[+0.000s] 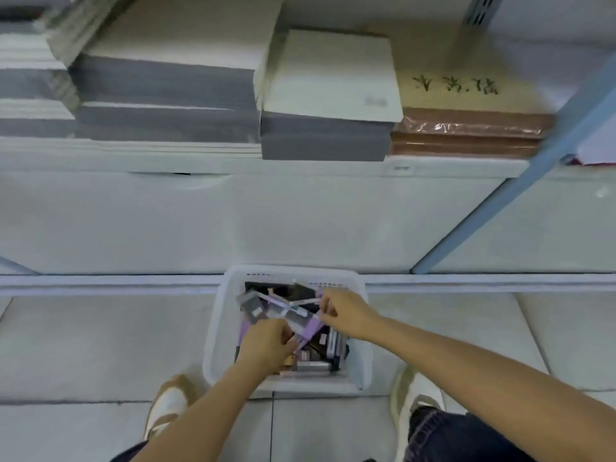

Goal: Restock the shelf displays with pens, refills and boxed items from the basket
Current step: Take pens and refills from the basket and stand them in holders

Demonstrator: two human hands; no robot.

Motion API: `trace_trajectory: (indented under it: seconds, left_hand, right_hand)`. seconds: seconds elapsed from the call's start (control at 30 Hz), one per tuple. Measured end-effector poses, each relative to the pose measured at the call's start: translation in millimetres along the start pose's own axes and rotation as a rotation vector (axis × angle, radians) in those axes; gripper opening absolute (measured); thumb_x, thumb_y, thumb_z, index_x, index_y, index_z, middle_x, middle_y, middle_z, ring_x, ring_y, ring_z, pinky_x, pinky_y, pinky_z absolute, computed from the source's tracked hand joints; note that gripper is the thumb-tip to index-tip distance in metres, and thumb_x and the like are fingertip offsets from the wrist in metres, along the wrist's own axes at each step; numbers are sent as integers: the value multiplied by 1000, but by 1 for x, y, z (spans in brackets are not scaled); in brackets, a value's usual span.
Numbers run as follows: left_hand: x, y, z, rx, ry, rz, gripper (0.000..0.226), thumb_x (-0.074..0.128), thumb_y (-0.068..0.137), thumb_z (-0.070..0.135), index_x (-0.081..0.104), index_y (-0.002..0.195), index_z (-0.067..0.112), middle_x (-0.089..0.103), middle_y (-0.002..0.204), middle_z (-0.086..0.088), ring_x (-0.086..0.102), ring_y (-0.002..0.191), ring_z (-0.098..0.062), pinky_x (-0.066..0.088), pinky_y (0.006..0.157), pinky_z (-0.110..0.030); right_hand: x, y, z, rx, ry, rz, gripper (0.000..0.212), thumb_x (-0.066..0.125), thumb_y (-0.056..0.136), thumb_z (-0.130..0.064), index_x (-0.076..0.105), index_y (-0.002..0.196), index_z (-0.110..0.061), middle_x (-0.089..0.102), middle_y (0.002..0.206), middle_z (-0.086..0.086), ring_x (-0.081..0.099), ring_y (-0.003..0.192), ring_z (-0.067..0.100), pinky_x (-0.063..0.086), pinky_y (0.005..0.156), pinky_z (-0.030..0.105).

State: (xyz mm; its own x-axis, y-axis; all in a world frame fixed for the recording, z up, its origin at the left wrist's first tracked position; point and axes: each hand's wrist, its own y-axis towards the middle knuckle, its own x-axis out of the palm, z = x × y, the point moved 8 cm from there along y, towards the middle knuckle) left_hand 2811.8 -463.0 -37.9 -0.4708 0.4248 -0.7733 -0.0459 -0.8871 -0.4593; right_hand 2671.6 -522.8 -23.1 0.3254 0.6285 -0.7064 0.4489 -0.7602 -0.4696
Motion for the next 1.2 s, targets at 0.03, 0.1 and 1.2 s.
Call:
trace_trajectory:
  seconds: [0.03,0.1,1.2]
  left_hand:
    - [12,1,-6,-31,-7,-8,27,59,89,31,49,67,17,56,70,-1,57,73,-22,37,60,-32]
    - [25,5,-12,-63,-65,14,23,62,89,34,54,75,17,59,76,-1,58,76,-21,42,63,-33]
    - [14,11,-74,-526,-1280,297,16,35,99,8,48,88,9,61,55,-3,64,70,-31,55,72,-41]
  right_hand:
    - [18,2,12,44,-1,-42,26,60,93,-20,54,112,-4,64,109,13,62,97,28,48,80,36]
    - [41,6,26,81,17,-52,35,63,91,-24,48,117,-6,58,115,13,58,102,28,45,76,33]
    - [30,54,2,-42,-59,156,30,58,93,-12,58,123,-14,53,119,2,57,101,19,50,81,34]
